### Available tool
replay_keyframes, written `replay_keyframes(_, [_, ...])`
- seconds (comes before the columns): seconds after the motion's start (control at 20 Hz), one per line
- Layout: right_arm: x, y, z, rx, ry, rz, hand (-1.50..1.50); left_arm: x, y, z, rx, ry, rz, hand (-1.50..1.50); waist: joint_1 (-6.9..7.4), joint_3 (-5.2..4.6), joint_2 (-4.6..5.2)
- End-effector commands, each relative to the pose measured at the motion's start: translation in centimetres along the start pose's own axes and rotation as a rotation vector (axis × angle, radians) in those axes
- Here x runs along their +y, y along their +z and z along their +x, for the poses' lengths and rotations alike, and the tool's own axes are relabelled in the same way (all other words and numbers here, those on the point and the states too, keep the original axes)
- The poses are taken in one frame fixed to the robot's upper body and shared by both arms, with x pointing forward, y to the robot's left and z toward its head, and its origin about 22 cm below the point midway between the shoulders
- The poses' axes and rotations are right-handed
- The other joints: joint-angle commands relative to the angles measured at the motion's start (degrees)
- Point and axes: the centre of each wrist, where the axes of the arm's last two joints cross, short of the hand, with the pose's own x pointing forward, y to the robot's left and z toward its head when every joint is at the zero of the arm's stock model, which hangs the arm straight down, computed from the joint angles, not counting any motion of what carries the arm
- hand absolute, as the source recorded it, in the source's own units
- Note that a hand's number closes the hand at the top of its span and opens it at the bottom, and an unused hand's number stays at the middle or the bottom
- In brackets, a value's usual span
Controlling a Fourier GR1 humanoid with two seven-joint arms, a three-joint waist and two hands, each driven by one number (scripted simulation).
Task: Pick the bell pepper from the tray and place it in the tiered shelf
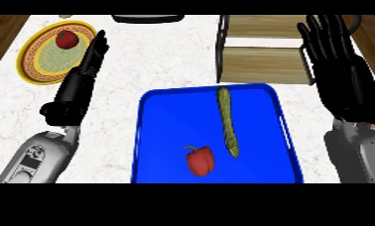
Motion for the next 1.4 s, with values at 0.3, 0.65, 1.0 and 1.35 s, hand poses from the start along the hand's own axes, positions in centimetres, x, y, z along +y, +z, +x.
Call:
replay_keyframes(0.3, [7.1, -0.3, -1.7, 0.145, 0.5, 0.274, 1.5, 1.7, 2.5, -3.2, 0.245, 0.119, 0.178, 0.0, 2.88, -1.22, -0.9])
replay_keyframes(0.65, [14.2, 0.3, -2.0, 0.219, 0.087, 0.596, -1.5, 1.5, 5.3, -2.6, 0.27, 0.155, 0.232, 0.0, 1.16, -0.52, -0.07])
replay_keyframes(1.0, [16.0, 0.5, 4.2, 0.239, 0.54, 0.966, -1.5, 3.6, 4.2, -3.1, 0.272, 0.142, 0.254, 0.0, 0.13, -0.71, -0.58])
replay_keyframes(1.35, [20.1, 1.0, 8.0, 0.174, 1.065, 1.058, -1.5, 3.1, 4.2, -3.1, 0.29, 0.153, 0.241, 0.0, 0.62, -0.79, -0.77])
